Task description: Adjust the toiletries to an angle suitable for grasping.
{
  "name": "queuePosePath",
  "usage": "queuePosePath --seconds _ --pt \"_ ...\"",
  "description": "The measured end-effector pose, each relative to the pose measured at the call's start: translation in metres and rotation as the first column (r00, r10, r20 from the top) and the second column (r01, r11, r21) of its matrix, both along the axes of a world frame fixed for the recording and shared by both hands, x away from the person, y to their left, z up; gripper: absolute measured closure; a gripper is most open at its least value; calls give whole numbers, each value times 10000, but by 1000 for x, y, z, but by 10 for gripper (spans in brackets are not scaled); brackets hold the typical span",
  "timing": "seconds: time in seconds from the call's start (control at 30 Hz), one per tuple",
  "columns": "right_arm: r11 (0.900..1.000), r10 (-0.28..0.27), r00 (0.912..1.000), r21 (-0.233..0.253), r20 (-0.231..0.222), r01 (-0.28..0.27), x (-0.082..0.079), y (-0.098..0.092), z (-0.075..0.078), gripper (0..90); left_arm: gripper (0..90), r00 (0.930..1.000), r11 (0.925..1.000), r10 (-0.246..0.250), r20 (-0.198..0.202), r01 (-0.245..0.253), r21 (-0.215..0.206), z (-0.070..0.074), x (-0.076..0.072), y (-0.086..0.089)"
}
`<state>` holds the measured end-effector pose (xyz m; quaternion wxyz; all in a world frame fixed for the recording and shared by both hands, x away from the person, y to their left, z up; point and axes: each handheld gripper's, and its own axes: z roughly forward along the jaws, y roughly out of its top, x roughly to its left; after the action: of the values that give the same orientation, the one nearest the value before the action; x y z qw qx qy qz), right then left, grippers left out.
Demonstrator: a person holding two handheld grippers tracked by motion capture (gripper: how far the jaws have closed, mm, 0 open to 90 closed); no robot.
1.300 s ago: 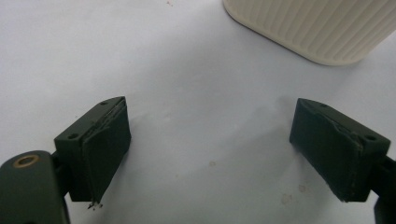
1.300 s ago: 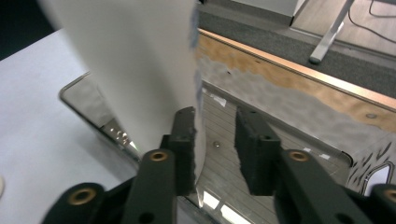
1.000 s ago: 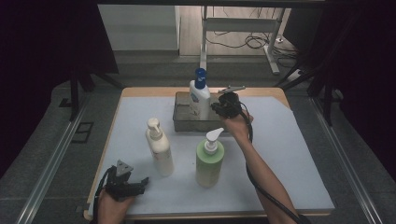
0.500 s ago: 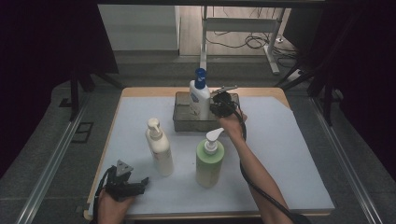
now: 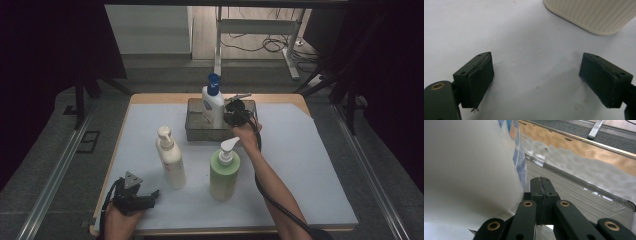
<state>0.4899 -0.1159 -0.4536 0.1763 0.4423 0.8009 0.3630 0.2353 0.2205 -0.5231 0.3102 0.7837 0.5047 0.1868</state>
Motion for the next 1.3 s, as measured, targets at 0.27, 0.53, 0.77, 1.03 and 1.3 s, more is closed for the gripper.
queuePosePath --seconds 0.27,0.53,0.77,1.03,1.3 --pt "9999 138 9999 -86 -3 -138 -2 5 -1 894 122 10000 10000 12 -7 -12 -17 0 0 0" --pt "9997 214 9998 -149 -30 -214 -3 10 -4 894 122 10000 10000 13 -9 -13 -17 0 0 0" --pt "9993 290 9995 -214 -85 -292 -4 10 -5 894 122 10000 10000 14 -11 -14 -17 0 0 0" --pt "9990 419 9990 -151 -143 -421 -5 15 -5 893 121 10000 10000 21 -7 -21 -12 0 0 0" --pt "9986 518 9985 -120 -169 -520 -5 22 -6 893 121 10000 10000 21 -8 -21 -11 0 0 0"
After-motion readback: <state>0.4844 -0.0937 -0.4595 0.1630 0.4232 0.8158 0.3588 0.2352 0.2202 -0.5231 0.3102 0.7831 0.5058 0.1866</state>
